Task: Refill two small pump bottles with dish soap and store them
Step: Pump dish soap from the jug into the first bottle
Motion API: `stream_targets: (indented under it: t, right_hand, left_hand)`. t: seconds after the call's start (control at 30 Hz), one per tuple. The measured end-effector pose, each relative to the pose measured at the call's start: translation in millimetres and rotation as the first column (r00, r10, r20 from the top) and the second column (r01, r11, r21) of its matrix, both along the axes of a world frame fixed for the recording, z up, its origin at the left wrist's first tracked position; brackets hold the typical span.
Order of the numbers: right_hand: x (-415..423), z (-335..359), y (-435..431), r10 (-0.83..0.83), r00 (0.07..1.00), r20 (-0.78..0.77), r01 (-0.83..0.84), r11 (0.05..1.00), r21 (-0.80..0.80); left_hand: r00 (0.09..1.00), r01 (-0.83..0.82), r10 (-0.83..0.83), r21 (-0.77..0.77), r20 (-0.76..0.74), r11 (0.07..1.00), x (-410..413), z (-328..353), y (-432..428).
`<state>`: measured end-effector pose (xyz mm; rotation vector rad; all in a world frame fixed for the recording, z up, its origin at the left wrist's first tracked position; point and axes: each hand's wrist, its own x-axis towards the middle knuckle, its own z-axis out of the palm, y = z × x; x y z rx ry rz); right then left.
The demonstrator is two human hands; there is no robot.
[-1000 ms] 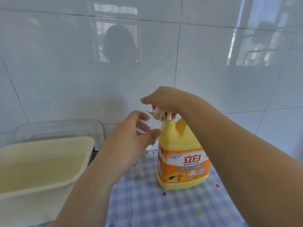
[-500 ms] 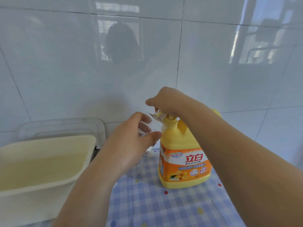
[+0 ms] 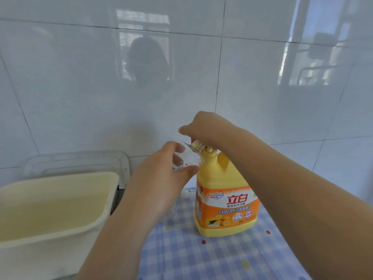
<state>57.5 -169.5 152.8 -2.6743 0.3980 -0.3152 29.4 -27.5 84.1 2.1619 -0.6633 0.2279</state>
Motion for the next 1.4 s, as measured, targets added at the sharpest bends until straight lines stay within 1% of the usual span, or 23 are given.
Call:
stream_targets:
  t: [0.17,0.27,0.43,0.6,0.7,0.87,1.03,1.2,1.3,1.4]
  right_hand:
    - [-3.1,8.7,2.0,-0.008,1.000,0.007,0.008,1.000,-0.017]
    - [-4.4,8.8,4.8,0.019,0.999,-0.035,-0.018,1.000,0.019]
    - [-8.9,11.7,8.6,0.042,0.997,-0.072,-0.043,0.999,-0.024]
    - [-10.3,9.2,9.9,0.060,0.994,-0.097,-0.062,0.998,-0.020]
    - [-8.0,8.2,8.0,0.031,0.994,-0.101,-0.031,1.000,0.003]
    - [-2.9,-2.9,5.3,0.015,0.999,-0.049,-0.013,0.999,0.047]
    - [0.4,-5.9,2.1,0.022,0.999,-0.029,-0.020,0.998,0.057]
    - [0.1,-4.8,2.7,0.017,0.998,-0.053,-0.016,0.999,0.031]
    - [2.1,-4.5,1.7,0.003,0.999,-0.046,-0.001,0.999,0.045]
    - [3.5,-4.9,2.2,0.002,0.999,-0.032,-0.001,1.000,0.006]
  left_hand:
    - [0.998,-0.020,0.022,-0.029,0.058,0.999,-1.5,-0.5,-0.1]
    - [1.000,-0.005,0.006,-0.026,0.028,1.000,-0.6,-0.1,0.3]
    - [1.000,0.016,-0.016,-0.027,-0.005,1.000,1.3,-1.2,0.6]
    - [1.000,0.023,-0.023,0.001,-0.010,1.000,3.4,-0.2,2.1]
    - [0.999,0.029,-0.028,0.015,-0.014,0.999,3.3,-0.7,1.5]
    - [0.999,0.033,-0.032,0.074,-0.019,0.997,3.7,-1.9,1.7]
    - [0.999,0.035,-0.033,0.090,-0.021,0.995,3.6,-2.0,2.0]
    - [0.999,0.034,-0.033,0.090,-0.018,0.995,1.2,-1.6,1.2]
    - [0.999,0.035,-0.033,0.090,-0.021,0.995,1.5,-0.8,1.4]
    - [0.998,0.047,-0.044,0.067,-0.044,0.997,2.9,-1.3,2.5]
